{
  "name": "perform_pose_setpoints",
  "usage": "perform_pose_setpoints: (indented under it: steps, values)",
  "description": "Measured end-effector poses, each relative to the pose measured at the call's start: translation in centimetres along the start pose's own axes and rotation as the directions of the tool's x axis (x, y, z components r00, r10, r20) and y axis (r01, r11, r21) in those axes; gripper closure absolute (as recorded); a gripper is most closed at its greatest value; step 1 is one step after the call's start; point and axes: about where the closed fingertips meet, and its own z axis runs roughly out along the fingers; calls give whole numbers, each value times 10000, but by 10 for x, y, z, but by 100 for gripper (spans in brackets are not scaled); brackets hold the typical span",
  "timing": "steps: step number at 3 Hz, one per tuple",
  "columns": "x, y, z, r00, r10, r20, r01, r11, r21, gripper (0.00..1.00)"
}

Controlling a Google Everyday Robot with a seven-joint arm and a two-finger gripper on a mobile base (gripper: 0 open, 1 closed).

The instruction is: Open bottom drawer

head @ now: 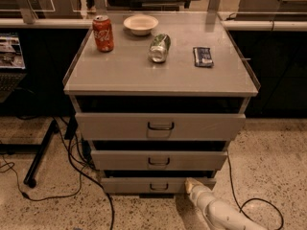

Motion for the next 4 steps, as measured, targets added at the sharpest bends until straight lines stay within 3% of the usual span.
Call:
perform_pose_setpoints:
  steps: [1, 2, 3, 4]
  values:
    - [-1, -19, 21, 9984, 438, 367, -459, 9972, 589, 100]
    - [-4, -44, 47, 9935, 891, 713, -974, 9877, 1221, 100]
    - [-8, -71, 71, 9886, 1263, 817, -1396, 9727, 1851, 100]
    - [0, -93, 89, 9844, 1686, 502, -1758, 9537, 2441, 100]
